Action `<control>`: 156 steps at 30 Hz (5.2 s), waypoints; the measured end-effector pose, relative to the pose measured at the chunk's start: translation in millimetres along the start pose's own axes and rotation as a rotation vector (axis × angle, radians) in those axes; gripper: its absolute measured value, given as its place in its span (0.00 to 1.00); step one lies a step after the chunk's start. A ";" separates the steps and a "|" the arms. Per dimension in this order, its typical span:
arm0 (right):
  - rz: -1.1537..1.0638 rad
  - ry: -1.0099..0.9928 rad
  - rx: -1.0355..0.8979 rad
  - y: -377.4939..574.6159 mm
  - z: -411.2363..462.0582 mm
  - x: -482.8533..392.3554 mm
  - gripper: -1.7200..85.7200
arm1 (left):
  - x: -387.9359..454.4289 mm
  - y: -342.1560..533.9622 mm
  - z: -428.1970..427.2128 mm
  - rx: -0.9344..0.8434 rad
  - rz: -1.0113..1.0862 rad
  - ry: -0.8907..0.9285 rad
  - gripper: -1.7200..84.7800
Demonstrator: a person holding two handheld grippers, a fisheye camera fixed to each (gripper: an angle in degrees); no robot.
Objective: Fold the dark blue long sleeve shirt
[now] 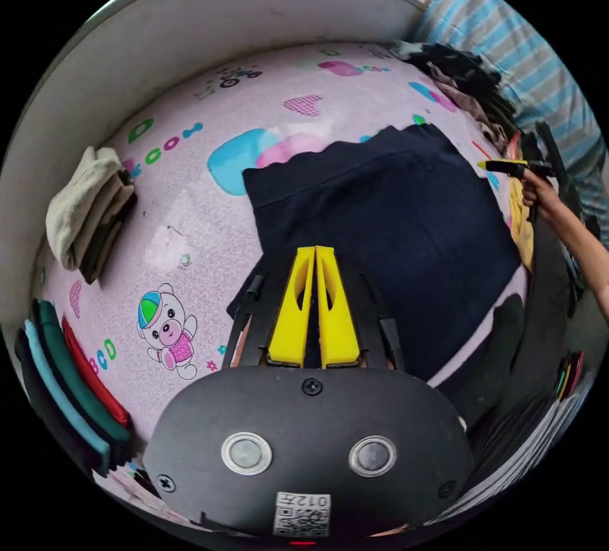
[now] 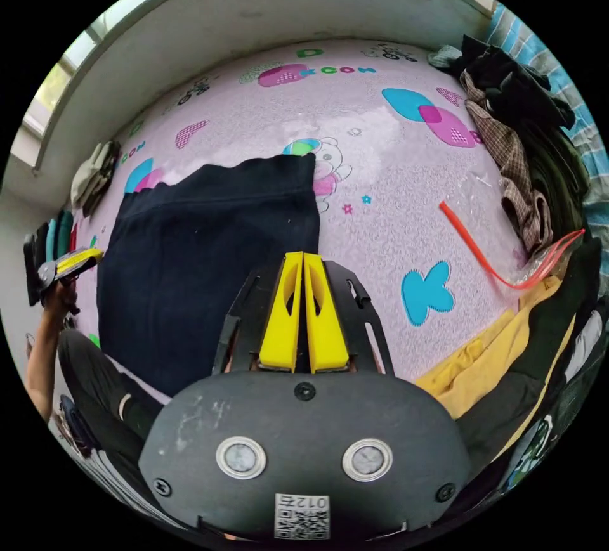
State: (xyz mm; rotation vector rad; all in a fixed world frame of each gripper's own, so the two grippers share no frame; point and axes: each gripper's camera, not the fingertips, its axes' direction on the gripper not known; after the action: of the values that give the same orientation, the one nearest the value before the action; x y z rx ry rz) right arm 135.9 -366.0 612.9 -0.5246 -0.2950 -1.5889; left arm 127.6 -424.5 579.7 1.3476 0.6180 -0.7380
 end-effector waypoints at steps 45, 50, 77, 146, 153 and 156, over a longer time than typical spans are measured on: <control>-0.035 0.025 0.012 109.6 -122.2 1.0 0.01 | 148.2 47.2 46.7 -0.132 -0.018 -0.168 0.03; 0.047 0.045 0.028 108.7 -98.2 7.0 0.01 | 136.4 56.8 64.0 -0.150 -0.068 -0.151 0.03; -0.476 -0.123 -0.030 172.5 -177.0 -135.2 0.01 | 214.1 100.4 13.3 -0.033 0.426 -0.158 0.02; -0.792 -0.126 0.363 340.2 -281.0 -523.0 0.01 | -420.3 291.6 -148.2 0.335 -0.716 0.753 0.04; -0.672 -0.207 0.412 329.7 -267.2 -427.5 0.01 | -354.1 250.7 -156.9 0.408 -0.707 0.765 0.04; -0.594 -0.257 0.443 322.0 -263.8 -368.3 0.01 | -308.2 208.9 -162.5 0.417 -0.654 0.757 0.04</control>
State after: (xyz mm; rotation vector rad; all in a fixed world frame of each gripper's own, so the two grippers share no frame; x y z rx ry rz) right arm 421.0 -206.1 163.5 -0.3025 -1.0475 -1.9442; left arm 97.5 -214.4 926.1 1.8439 1.6275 -0.8952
